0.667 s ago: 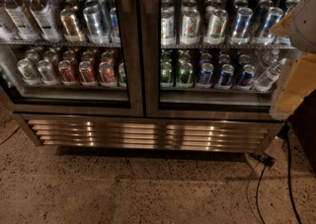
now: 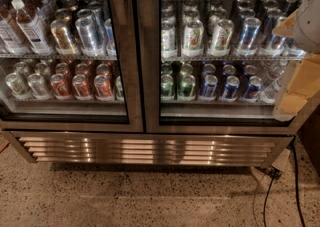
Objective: Open left fridge door
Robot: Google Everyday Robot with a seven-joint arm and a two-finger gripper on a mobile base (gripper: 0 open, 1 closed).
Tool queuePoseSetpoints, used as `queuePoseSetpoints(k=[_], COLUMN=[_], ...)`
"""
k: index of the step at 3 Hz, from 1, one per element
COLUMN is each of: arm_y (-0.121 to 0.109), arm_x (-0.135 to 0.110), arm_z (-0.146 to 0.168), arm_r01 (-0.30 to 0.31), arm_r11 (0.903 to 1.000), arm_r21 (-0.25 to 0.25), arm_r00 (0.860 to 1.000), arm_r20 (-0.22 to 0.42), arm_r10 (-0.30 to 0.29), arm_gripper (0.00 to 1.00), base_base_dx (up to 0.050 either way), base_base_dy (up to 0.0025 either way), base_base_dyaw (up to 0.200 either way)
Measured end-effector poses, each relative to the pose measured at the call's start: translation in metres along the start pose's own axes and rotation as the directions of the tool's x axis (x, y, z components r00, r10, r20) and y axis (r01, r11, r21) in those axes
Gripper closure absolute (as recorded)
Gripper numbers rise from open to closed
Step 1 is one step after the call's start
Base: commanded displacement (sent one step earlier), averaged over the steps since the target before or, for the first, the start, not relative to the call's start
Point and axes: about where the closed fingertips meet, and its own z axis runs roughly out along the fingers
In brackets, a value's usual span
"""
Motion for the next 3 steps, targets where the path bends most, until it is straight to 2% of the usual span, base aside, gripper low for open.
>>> queuePoseSetpoints(k=[1, 2, 3], arm_y=[0.0, 0.0, 0.0], arm_x=[0.0, 0.0, -0.0001], arm_z=[0.0, 0.0, 0.0], arm_r01=[0.0, 0.0, 0.0], arm_r11=[1.0, 1.0, 1.0], arm_r21=[0.0, 0.0, 0.0], arm_r00=[1.0, 1.0, 1.0], arm_r20=[0.0, 0.0, 0.0], arm_r10=[0.0, 0.0, 0.0], arm_gripper=[0.0, 0.0, 0.0], base_base_dx=[0.041, 0.037, 0.0], base_base_dy=[0.00228, -0.00248, 0.0], base_base_dyaw=[0.115, -0.132, 0.0])
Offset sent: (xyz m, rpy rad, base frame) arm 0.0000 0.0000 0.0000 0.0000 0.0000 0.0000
